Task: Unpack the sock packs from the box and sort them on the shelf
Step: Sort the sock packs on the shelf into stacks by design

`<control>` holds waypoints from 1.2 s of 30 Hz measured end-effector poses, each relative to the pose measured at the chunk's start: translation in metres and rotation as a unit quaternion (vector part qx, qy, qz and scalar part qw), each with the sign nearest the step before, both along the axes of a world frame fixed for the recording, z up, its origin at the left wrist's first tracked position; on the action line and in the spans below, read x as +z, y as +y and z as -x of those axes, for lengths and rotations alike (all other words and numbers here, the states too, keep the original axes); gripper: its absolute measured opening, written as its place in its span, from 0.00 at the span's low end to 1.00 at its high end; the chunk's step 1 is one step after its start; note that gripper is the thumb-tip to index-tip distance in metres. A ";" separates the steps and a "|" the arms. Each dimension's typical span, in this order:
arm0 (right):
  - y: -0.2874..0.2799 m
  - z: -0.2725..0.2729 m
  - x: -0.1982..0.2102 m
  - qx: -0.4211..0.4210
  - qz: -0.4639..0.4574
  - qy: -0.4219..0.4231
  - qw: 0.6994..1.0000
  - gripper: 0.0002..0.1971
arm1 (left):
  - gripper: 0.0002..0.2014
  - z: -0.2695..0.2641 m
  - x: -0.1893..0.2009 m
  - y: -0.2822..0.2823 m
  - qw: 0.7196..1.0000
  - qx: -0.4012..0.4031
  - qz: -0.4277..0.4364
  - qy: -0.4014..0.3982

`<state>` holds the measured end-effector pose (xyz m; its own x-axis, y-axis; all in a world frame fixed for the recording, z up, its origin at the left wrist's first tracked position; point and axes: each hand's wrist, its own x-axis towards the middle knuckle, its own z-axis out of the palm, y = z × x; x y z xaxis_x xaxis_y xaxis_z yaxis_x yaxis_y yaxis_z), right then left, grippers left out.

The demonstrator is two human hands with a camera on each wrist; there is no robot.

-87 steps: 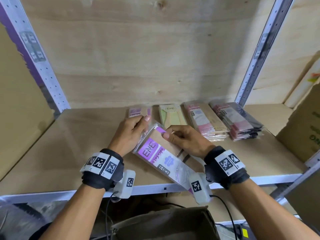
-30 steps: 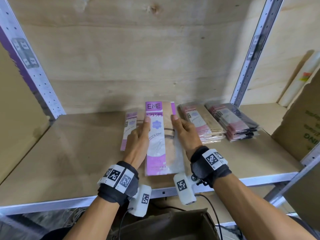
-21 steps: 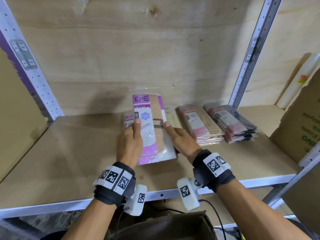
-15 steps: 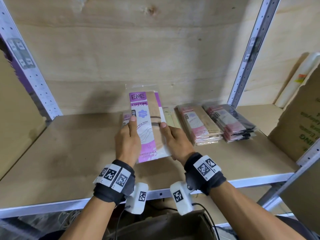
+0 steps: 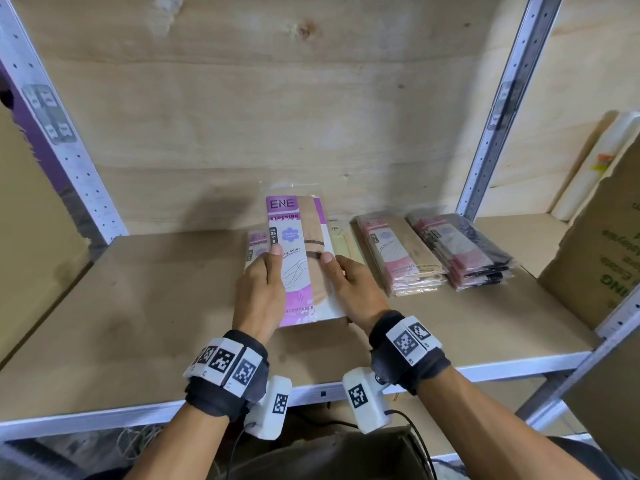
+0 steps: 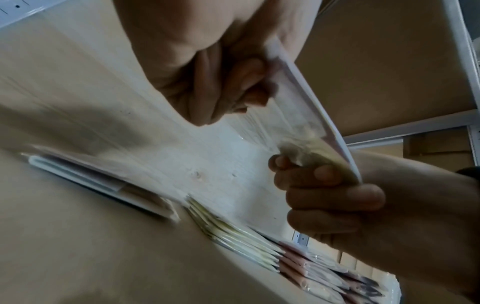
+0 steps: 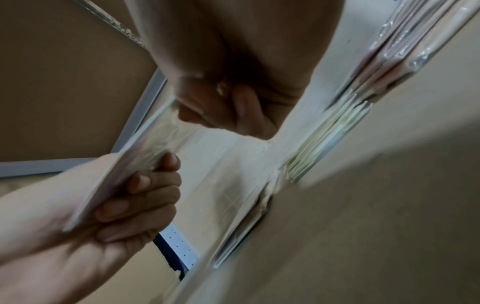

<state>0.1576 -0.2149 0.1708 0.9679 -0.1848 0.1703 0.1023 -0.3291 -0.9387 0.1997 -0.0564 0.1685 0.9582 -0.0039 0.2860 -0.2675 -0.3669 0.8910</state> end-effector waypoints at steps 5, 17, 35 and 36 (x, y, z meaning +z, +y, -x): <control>0.000 0.001 -0.008 0.017 -0.028 0.019 0.999 0.14 | 0.24 -0.001 -0.007 -0.003 0.997 -0.027 0.064 0.034; -0.002 0.011 0.004 0.096 -0.009 0.069 0.993 0.29 | 0.29 -0.011 0.011 0.019 0.999 0.021 -0.035 0.007; -0.026 0.000 0.009 -0.011 -0.113 0.056 0.992 0.32 | 0.18 -0.001 0.008 0.036 0.922 -0.339 -0.003 0.186; -0.027 0.000 0.006 -0.005 -0.107 0.084 0.991 0.29 | 0.18 0.001 0.006 0.036 0.924 -0.333 0.002 0.188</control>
<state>0.1577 -0.2422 0.1764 0.9771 -0.2096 -0.0380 -0.0646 -0.1217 -0.9905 0.1991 -0.0200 0.1745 0.7755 -0.6279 -0.0661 -0.1033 -0.2295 0.9678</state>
